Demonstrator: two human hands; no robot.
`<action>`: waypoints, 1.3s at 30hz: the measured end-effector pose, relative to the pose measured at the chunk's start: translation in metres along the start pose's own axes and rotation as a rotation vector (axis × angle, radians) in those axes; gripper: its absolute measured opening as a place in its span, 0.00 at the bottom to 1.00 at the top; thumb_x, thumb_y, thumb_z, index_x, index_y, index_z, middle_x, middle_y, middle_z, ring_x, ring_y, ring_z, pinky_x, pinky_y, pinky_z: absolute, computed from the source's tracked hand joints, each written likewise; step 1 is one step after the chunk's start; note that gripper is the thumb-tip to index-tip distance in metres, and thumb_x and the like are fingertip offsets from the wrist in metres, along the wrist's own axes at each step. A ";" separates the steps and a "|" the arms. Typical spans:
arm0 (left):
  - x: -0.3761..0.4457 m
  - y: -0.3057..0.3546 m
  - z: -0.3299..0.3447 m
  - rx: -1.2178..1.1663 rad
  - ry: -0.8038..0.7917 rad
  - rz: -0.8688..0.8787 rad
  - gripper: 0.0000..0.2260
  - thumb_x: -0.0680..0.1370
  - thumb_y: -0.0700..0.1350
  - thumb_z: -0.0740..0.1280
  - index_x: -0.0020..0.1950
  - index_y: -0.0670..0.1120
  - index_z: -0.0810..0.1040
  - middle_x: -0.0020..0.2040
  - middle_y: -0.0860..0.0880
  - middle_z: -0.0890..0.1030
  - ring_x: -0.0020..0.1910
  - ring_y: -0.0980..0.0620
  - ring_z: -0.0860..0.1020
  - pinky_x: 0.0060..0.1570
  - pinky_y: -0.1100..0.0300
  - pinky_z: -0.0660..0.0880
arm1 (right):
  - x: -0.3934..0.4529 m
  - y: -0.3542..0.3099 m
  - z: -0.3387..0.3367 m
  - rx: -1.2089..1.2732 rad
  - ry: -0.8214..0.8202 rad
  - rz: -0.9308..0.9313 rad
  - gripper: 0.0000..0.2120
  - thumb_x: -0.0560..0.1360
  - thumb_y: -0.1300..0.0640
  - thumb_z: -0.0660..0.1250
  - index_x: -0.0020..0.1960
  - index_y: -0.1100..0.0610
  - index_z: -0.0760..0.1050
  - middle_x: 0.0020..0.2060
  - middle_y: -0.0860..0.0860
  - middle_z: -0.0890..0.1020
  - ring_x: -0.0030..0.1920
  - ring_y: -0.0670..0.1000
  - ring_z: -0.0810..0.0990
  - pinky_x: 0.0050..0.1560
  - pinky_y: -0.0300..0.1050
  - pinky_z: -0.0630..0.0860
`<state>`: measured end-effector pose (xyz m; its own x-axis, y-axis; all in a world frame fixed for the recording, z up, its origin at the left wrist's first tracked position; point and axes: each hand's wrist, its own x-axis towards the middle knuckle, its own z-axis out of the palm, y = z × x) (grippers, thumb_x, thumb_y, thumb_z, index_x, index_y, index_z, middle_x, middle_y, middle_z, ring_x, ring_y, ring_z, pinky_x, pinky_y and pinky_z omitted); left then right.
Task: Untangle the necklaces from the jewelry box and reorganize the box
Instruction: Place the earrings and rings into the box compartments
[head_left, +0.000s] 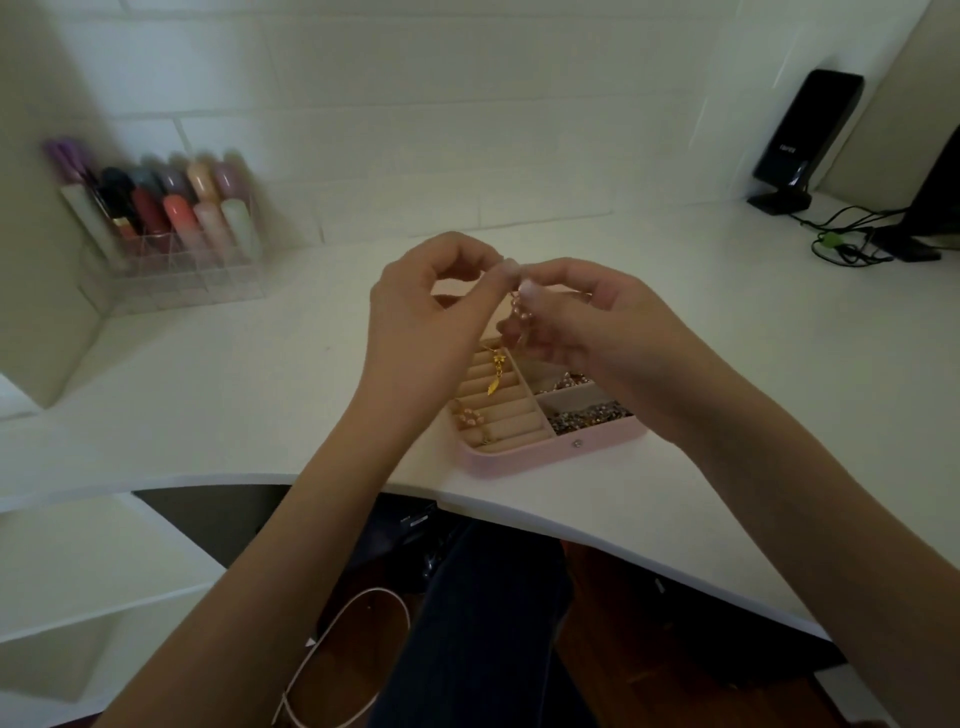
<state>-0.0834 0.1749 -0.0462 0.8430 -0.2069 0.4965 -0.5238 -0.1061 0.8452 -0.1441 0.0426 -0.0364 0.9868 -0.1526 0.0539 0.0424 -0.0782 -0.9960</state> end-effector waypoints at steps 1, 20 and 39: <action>0.000 0.000 -0.002 0.010 -0.017 -0.018 0.04 0.75 0.45 0.71 0.40 0.48 0.80 0.38 0.56 0.80 0.42 0.63 0.77 0.40 0.69 0.72 | 0.000 0.000 0.000 0.008 0.019 -0.020 0.06 0.76 0.59 0.67 0.53 0.58 0.79 0.37 0.53 0.84 0.41 0.48 0.84 0.54 0.49 0.79; -0.007 -0.026 -0.036 0.511 -0.439 0.108 0.03 0.72 0.41 0.71 0.42 0.49 0.83 0.37 0.57 0.79 0.40 0.59 0.75 0.42 0.70 0.68 | 0.004 0.019 0.010 -0.767 -0.021 -0.213 0.04 0.71 0.59 0.72 0.41 0.50 0.80 0.30 0.46 0.80 0.32 0.41 0.76 0.36 0.34 0.72; -0.006 -0.039 -0.046 0.506 -0.450 0.160 0.02 0.72 0.41 0.72 0.43 0.47 0.83 0.39 0.54 0.78 0.39 0.59 0.73 0.44 0.71 0.67 | 0.012 0.015 0.017 -0.880 -0.069 -0.170 0.02 0.73 0.55 0.70 0.43 0.51 0.82 0.32 0.45 0.80 0.32 0.41 0.74 0.35 0.30 0.68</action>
<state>-0.0619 0.2251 -0.0732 0.6753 -0.6291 0.3851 -0.7222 -0.4580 0.5183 -0.1290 0.0568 -0.0515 0.9865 -0.0131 0.1635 0.0817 -0.8251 -0.5590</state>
